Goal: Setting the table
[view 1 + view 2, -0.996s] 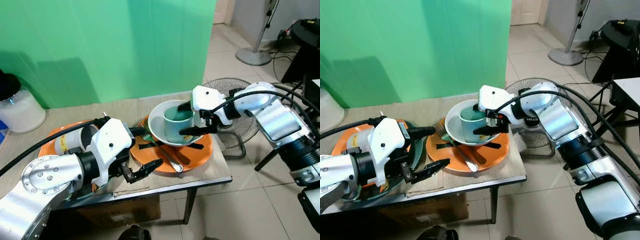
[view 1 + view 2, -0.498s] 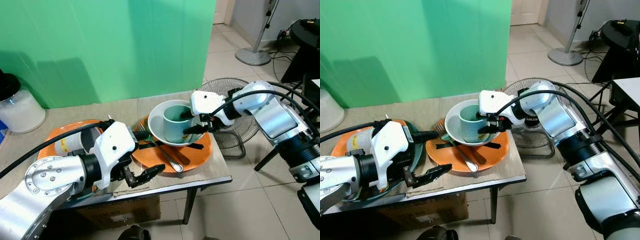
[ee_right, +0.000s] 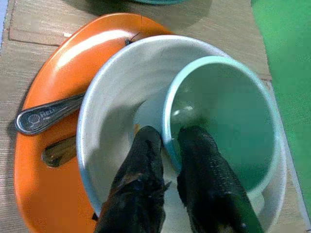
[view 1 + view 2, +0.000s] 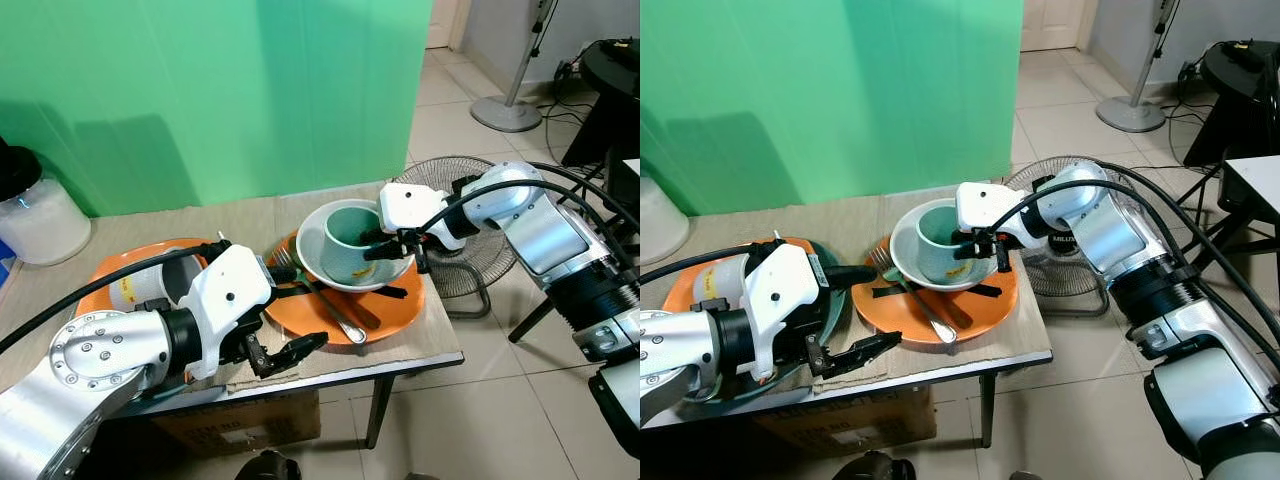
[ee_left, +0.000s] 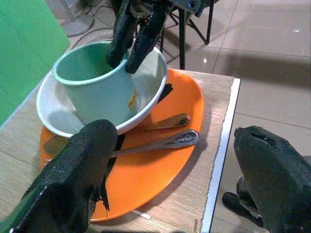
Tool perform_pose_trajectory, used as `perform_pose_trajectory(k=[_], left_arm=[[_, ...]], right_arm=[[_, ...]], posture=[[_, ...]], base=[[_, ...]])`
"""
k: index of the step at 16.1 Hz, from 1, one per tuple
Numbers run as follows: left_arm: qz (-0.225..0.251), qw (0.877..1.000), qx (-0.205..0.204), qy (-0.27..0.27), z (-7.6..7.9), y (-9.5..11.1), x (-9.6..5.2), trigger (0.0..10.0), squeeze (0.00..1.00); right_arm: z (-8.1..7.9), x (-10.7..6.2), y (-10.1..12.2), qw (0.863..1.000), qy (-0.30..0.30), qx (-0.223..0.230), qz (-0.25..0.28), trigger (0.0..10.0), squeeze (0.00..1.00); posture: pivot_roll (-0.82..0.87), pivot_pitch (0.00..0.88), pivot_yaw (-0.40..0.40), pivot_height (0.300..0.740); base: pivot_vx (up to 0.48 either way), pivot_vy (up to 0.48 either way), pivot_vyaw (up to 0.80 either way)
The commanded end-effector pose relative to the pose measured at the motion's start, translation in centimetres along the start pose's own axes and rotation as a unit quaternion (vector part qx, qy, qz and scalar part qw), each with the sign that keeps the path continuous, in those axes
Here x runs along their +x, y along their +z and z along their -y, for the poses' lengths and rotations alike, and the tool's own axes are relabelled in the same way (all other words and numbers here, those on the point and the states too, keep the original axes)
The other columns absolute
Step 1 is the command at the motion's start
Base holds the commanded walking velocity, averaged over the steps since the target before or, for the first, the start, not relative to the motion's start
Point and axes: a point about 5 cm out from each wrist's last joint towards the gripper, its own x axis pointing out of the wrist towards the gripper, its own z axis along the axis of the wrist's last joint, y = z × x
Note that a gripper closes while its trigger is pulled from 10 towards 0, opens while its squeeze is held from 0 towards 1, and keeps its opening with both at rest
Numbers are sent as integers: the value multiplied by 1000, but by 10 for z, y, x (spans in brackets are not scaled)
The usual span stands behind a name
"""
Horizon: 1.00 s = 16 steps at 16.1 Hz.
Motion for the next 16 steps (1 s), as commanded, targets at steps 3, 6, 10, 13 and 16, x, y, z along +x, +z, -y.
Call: perform_pose_trajectory(k=[3,6,10,13,16], left_arm=[[-6,1000,5,-1,-1,1,-1,10000,0],[-6,1000,10,0,-3,2,-1,10000,0],[-2,1000,18,7,-6,4,0,10000,0],[56,994,29,93,-20,16,4,10000,0],[102,966,12,236,-33,22,14,10000,0]], right_arm=[[6,-5,6,1000,-2,-14,1,0,0],[8,-6,7,1000,-9,-16,8,0,0],[13,-14,14,998,-38,-7,51,0,0],[10,-39,20,985,-98,39,138,0,0],[0,-65,13,955,-212,109,179,4824,0]], posture=[[-26,29,76,740],[-27,17,82,740],[-27,10,86,740],[-22,1,85,740],[-24,0,79,740]], base=[[0,0,0],[0,0,0],[0,0,0],[0,0,0],[0,0,0]])
